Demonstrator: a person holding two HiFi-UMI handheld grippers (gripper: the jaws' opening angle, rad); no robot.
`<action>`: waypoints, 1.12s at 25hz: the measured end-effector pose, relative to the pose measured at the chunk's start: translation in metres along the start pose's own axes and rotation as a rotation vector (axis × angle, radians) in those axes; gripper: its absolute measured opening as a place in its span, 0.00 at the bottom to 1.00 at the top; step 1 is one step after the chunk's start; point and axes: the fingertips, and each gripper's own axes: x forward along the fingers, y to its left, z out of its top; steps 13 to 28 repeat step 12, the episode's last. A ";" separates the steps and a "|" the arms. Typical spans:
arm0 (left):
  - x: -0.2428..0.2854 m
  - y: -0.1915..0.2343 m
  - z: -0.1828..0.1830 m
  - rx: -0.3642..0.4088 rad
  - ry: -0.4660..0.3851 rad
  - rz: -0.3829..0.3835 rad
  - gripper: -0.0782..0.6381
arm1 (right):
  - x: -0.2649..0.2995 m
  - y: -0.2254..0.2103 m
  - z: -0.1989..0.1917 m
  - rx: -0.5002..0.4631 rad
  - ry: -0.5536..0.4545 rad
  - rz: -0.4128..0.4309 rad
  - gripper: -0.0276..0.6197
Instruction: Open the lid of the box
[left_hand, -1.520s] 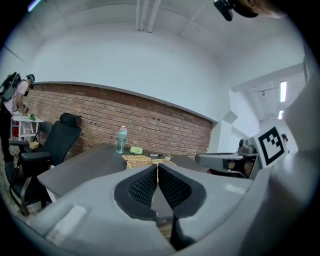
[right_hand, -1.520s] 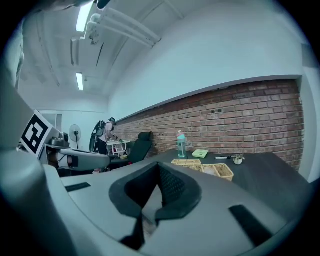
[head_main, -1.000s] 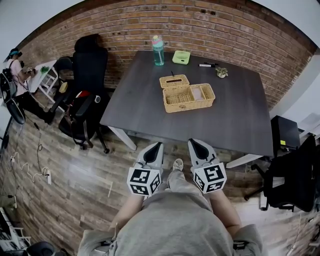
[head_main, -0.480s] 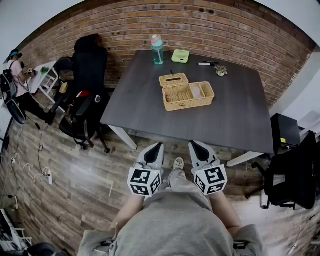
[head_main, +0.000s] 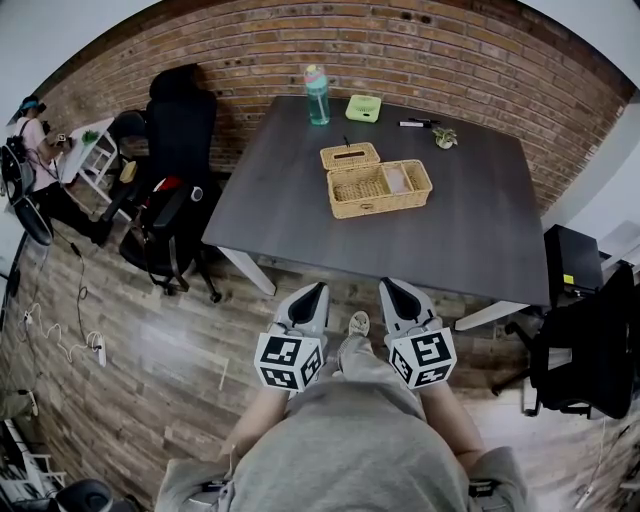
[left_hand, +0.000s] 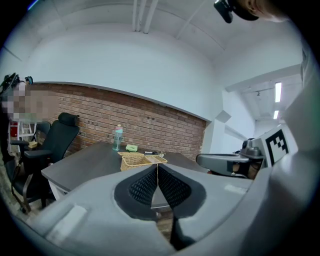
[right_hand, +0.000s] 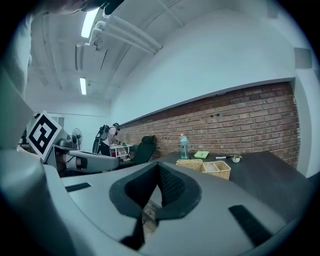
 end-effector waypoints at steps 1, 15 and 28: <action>0.000 0.000 0.000 0.000 0.000 0.000 0.14 | 0.000 0.000 0.000 0.001 0.000 0.002 0.04; 0.002 0.000 -0.002 -0.001 0.006 -0.007 0.14 | 0.002 0.000 0.001 0.016 -0.008 0.007 0.04; 0.002 0.000 -0.002 -0.001 0.006 -0.007 0.14 | 0.002 0.000 0.001 0.016 -0.008 0.007 0.04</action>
